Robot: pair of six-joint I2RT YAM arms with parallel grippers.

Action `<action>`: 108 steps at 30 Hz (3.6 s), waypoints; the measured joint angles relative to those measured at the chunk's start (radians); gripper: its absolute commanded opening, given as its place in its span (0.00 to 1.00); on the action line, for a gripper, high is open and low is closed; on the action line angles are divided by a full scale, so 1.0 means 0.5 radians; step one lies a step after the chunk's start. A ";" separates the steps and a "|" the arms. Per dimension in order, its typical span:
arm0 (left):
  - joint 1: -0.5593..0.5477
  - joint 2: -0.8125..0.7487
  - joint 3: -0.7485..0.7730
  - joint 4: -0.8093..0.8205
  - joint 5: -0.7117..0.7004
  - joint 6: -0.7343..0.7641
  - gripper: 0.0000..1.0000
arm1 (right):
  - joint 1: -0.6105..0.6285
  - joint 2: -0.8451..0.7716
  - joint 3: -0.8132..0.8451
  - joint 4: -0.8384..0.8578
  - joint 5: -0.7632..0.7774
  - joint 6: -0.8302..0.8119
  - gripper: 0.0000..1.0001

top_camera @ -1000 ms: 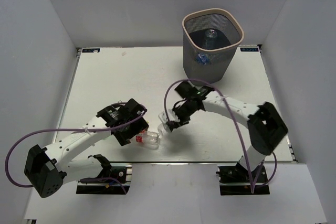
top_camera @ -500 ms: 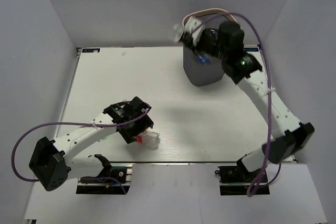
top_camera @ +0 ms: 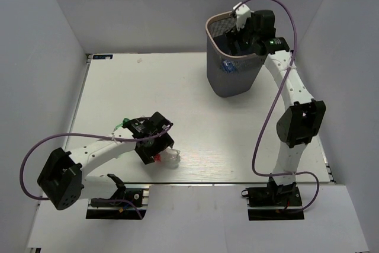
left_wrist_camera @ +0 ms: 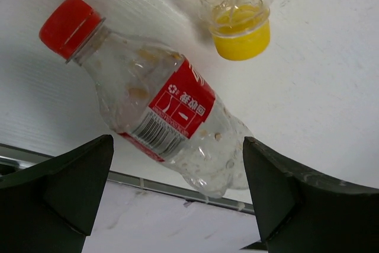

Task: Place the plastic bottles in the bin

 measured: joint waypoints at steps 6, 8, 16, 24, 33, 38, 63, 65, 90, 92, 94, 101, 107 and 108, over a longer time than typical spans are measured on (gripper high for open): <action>-0.017 0.206 -0.002 0.085 -0.012 0.000 0.96 | -0.072 -0.372 -0.473 0.066 -0.272 0.183 0.90; -0.027 0.308 0.018 0.085 -0.017 0.005 0.90 | -0.100 -0.542 -0.564 0.104 -0.418 0.246 0.90; -0.075 0.458 0.130 0.109 -0.060 0.060 0.48 | -0.132 -1.057 -0.842 0.265 -1.138 0.402 0.80; -0.180 0.208 0.444 0.195 -0.127 0.315 0.15 | -0.163 -1.396 -1.480 0.328 -1.613 0.153 0.11; -0.208 0.046 0.864 1.043 -0.200 1.006 0.09 | -0.172 -1.820 -2.034 -0.214 -1.891 -0.769 0.00; -0.185 0.414 1.216 1.561 -0.195 1.270 0.09 | -0.169 -1.832 -2.409 -0.468 -1.729 -1.029 0.00; -0.091 1.852 2.947 1.743 -0.493 1.774 1.00 | 0.513 -1.416 -2.503 0.002 -1.254 -0.620 0.90; -0.074 1.762 2.851 1.711 -0.527 1.861 1.00 | 0.650 -1.190 -2.340 0.113 -1.208 -0.489 0.90; -0.047 -0.549 1.077 0.214 -1.206 1.594 1.00 | 1.380 0.324 -1.048 0.473 -0.542 0.330 0.90; -0.047 -0.551 1.020 0.080 -1.196 1.551 1.00 | 1.424 0.340 -1.042 0.470 -0.569 0.343 0.90; -0.048 -0.587 0.982 -0.018 -1.194 1.516 1.00 | 1.462 0.360 -1.024 0.470 -0.568 0.354 0.90; -0.047 -0.612 0.972 -0.421 -1.305 1.154 1.00 | 1.536 0.547 -0.878 0.552 -0.372 0.384 0.73; -0.047 -0.229 0.924 -0.733 -1.325 0.698 1.00 | 1.513 0.562 -0.872 0.582 -0.288 0.389 0.09; -0.048 -0.219 0.883 -0.749 -1.316 0.666 1.00 | 1.503 0.558 -0.880 0.587 -0.287 0.391 0.04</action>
